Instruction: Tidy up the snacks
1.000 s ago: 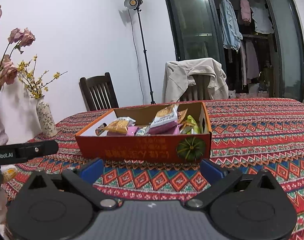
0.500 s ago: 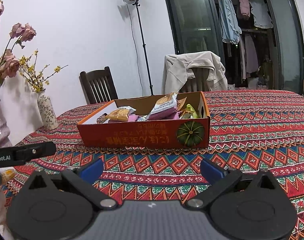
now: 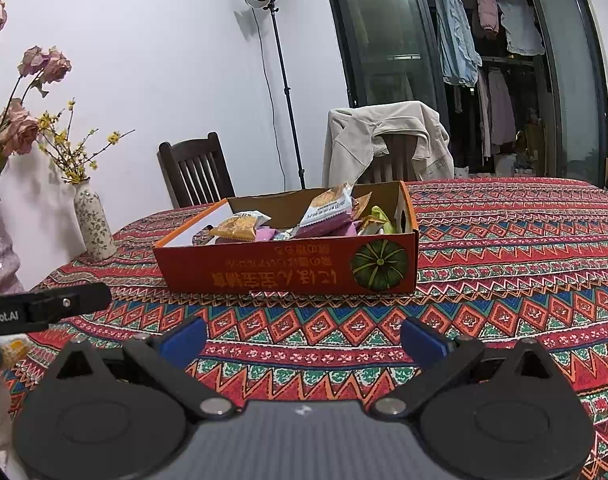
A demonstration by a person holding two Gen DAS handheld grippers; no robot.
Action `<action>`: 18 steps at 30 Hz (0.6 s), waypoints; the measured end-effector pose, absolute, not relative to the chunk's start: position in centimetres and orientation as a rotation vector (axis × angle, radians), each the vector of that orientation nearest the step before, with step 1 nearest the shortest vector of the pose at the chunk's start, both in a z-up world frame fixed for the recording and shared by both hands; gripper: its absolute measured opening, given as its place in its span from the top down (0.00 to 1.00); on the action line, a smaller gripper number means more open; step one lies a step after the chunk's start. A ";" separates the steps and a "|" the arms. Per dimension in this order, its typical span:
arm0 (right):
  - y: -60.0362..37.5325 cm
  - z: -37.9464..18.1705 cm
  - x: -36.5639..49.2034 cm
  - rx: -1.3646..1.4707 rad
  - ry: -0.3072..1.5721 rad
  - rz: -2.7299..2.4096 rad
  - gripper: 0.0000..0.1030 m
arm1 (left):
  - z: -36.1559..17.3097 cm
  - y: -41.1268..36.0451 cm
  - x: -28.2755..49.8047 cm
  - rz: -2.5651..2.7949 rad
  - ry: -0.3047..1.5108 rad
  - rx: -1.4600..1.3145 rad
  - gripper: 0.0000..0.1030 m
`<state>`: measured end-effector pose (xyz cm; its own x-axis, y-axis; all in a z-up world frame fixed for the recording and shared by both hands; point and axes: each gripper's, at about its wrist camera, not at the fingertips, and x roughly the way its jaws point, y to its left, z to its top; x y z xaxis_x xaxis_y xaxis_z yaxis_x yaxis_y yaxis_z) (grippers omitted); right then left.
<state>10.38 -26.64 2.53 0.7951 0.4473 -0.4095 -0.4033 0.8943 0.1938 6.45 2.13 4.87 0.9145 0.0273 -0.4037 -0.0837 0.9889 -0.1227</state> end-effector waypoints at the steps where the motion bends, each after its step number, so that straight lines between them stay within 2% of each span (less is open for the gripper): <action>1: -26.7 2.5 10.4 0.099 0.464 0.457 0.00 | 4.9 2.1 6.4 0.057 0.413 -0.138 0.00; 18: -26.7 2.5 10.3 0.100 0.465 0.457 0.00 | 4.8 1.9 6.4 0.053 0.412 -0.133 0.00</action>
